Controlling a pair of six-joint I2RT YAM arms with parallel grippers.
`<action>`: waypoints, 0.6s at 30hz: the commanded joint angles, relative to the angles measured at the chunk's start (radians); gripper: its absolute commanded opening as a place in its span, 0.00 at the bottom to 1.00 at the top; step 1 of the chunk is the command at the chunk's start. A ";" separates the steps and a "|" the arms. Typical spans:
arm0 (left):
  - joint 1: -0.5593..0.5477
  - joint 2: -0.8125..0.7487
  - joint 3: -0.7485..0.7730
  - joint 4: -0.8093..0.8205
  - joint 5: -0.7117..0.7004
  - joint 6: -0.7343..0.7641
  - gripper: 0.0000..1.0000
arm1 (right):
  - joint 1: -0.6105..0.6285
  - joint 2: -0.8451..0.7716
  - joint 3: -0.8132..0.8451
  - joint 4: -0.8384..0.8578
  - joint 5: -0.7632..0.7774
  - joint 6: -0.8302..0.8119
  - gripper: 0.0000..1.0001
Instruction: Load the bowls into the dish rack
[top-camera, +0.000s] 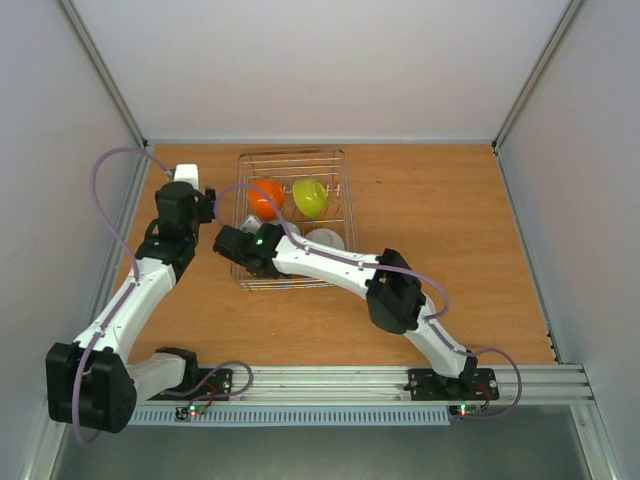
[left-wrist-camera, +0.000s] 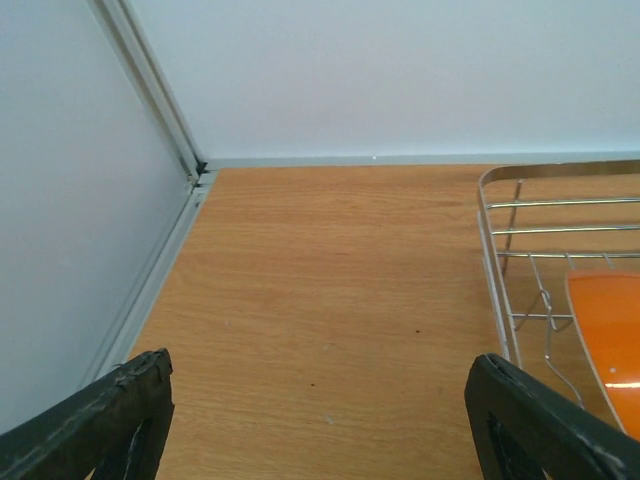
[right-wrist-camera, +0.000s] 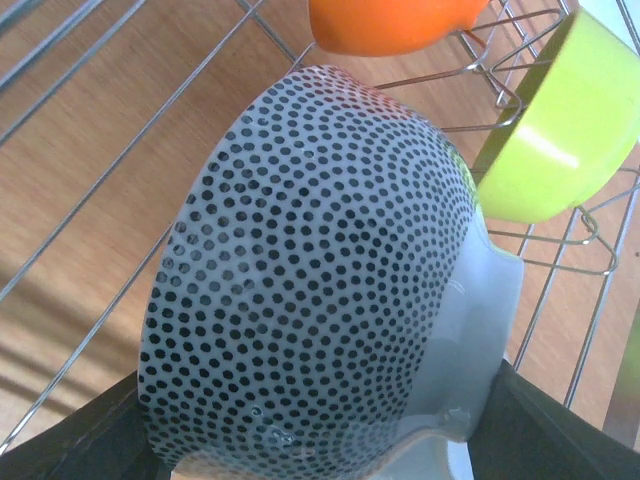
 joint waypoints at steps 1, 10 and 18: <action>0.004 -0.025 0.001 0.071 -0.074 -0.003 0.81 | 0.014 0.071 0.110 -0.127 0.119 -0.015 0.01; 0.004 -0.028 -0.003 0.105 -0.098 -0.002 0.81 | 0.015 0.164 0.188 -0.184 0.116 -0.010 0.10; 0.005 -0.028 -0.004 0.107 -0.096 0.001 0.82 | 0.015 0.150 0.165 -0.140 0.082 -0.010 0.77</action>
